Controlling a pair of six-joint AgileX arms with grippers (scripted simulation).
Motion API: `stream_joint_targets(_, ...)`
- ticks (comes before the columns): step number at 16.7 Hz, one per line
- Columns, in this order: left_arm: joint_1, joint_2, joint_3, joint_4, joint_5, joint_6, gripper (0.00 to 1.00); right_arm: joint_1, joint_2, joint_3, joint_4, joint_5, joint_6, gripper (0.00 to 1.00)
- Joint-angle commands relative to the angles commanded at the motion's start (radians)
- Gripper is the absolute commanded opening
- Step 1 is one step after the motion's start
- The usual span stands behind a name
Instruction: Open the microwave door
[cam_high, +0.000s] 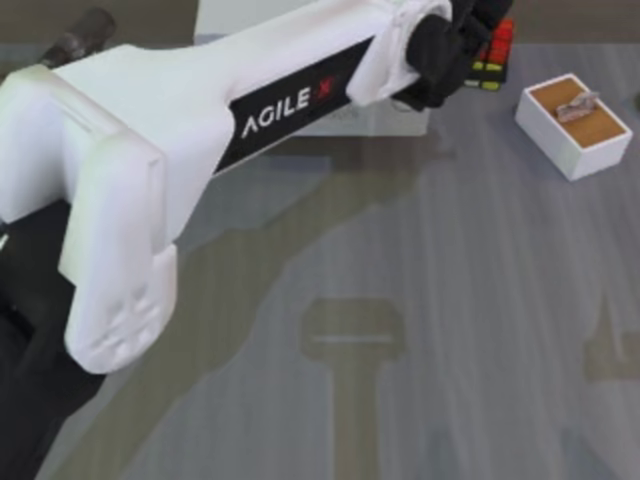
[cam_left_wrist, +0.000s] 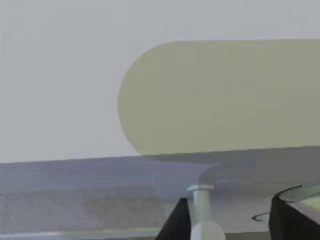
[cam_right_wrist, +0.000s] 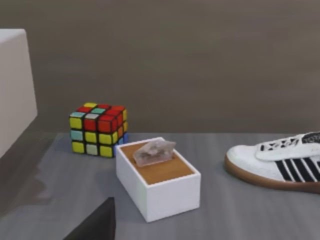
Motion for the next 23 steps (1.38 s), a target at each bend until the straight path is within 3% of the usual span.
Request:
stream_joint_targets(5,0.038,0.102,0.31,-0.404,0.109,-0.083,0.0,0.0,0.0,0.0,0.0,0.0,0.0,1.0)
stream_joint_targets(9,0.06,0.146,0.453,-0.57,0.167,-0.123,0.0,0.0,0.0,0.0,0.0,0.0,0.0,1.0)
stream_joint_targets(23,0.063,0.151,0.47,-0.588,0.174,-0.128,0.0,0.0,0.0,0.0,0.0,0.0,0.0,1.0)
